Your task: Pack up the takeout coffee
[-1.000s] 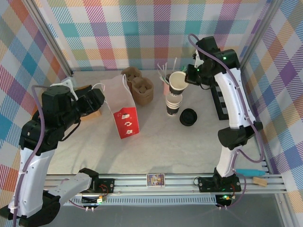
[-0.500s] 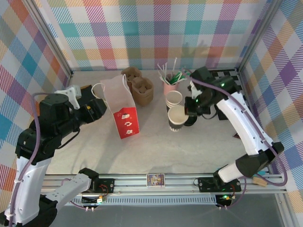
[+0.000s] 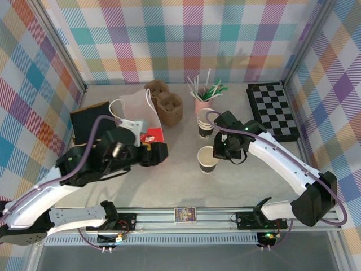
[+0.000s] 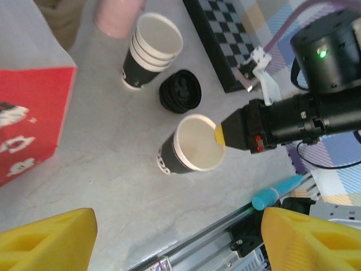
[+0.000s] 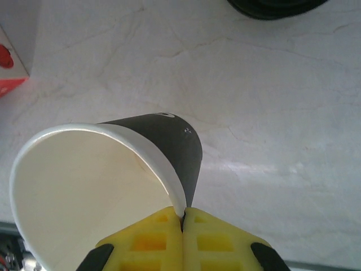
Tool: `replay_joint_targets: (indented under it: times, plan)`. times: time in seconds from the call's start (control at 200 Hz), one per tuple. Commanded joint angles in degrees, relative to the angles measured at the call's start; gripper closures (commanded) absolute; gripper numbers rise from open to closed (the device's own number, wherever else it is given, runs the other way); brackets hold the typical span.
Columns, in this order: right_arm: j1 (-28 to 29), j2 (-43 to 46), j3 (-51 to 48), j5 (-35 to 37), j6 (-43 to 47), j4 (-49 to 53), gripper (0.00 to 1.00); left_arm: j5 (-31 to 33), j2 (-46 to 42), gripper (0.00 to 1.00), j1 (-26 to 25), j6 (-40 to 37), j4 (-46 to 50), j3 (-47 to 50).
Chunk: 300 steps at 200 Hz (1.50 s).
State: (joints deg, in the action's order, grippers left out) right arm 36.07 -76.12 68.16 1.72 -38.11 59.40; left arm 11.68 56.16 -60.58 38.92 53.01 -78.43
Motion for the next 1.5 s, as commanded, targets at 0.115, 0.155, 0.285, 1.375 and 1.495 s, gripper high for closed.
replay_joint_targets:
  times: [0.115,0.155,0.285,1.375,1.495]
  plan:
    - [0.2,-1.7,-2.9,1.7,-1.0,-7.5,0.98,-1.2,4.5,0.23,-3.0,3.2,-7.7,4.4]
    - [0.3,-2.6,-2.6,1.6,-0.8,-7.3,0.98,-1.5,5.2,0.23,-3.5,4.0,-8.8,5.7]
    - [0.2,-4.3,-3.1,1.1,-0.3,-8.7,0.98,-3.8,7.7,0.23,-4.7,6.2,-13.1,9.1]
    - [0.2,-6.6,8.4,6.4,3.3,0.0,0.59,-10.0,14.5,0.23,1.6,4.6,-16.5,15.6]
    - [-0.9,-6.7,10.9,11.5,2.9,3.4,0.62,-9.5,14.3,0.23,2.0,4.5,-16.4,15.9]
